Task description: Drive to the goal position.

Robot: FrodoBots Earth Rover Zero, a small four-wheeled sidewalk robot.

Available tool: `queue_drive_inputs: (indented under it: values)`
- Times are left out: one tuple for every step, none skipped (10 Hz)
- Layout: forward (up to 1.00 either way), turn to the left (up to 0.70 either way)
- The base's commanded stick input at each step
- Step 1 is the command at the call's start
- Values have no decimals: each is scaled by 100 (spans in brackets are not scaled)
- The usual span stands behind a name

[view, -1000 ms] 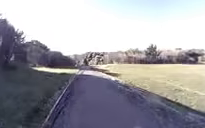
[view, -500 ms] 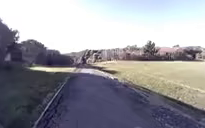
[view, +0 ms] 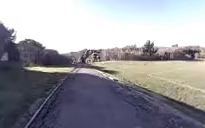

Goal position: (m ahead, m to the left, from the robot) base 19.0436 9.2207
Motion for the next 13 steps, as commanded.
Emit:
queue_drive_inputs:
  values:
    - [50,0]
    - [50,0]
    - [50,0]
    - [50,0]
    - [50,0]
    - [50,0]
    - [50,0]
    - [50,0]
    - [50,0]
    - [50,12]
    - [50,27]
    - [50,42]
    - [50,50]
